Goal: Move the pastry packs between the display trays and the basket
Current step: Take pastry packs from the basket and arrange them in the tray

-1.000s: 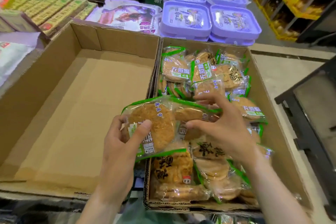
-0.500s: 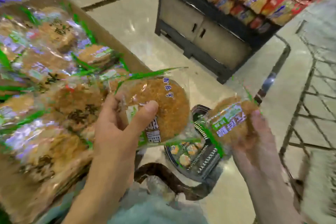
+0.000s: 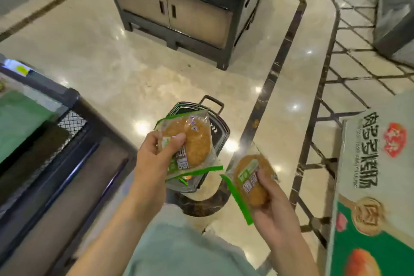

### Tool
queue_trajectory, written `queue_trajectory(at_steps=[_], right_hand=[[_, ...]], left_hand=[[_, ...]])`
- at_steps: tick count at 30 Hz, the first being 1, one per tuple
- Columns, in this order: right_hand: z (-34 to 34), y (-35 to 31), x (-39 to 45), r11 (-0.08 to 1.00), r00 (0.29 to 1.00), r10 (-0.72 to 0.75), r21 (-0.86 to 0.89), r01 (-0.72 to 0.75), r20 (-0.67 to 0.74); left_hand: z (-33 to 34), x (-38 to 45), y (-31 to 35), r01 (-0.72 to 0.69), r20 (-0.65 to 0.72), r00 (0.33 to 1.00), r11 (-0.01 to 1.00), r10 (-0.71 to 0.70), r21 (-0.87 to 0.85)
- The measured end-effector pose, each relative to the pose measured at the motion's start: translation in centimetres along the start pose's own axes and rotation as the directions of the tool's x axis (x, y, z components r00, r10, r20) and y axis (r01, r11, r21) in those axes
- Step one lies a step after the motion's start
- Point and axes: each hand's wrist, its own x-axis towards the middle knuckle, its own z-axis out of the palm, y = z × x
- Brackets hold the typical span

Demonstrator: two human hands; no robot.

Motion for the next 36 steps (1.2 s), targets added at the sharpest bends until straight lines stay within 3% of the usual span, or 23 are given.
queue_trajectory(at_steps=[9,14,18,23,28,33,36], right_hand=[[0.3,-7.4,8.9,0.958,0.995,0.057,-0.284,-0.030,0.086],[3.3,-11.8,15.7,0.871,0.992,0.094,-0.490,-0.038,0.090],[6.0,-14.5,20.7,0.739,0.967,0.215,-0.670,-0.068,0.139],[10.1,-13.6,27.7,0.399,0.929,0.338,-0.917,0.004,0.151],[11.4,-8.3,38.4,0.047,0.857,0.500,-0.992,0.115,0.123],[7.3,2.8,54.3,-0.289,0.703,0.704,-0.861,0.419,0.105],[2.2,10.8,64.2,-0.409,0.604,0.793,-0.665,0.626,0.081]], left_hand=[[7.2,4.6,-3.7,0.031,-0.154,0.987,0.999,-0.034,-0.020],[10.3,10.6,-5.3,0.014,-0.246,0.969,0.996,-0.035,-0.085],[10.2,13.7,-7.2,-0.002,-0.397,0.916,0.986,-0.064,-0.165],[6.7,15.9,-11.1,-0.019,-0.609,0.781,0.970,-0.137,-0.243],[3.4,21.2,-18.0,-0.063,-0.783,0.569,0.936,-0.251,-0.346],[0.7,29.1,-28.7,-0.027,-0.880,0.352,0.936,-0.320,-0.351],[-1.6,34.4,-36.4,0.045,-0.908,0.245,0.940,-0.339,-0.339]])
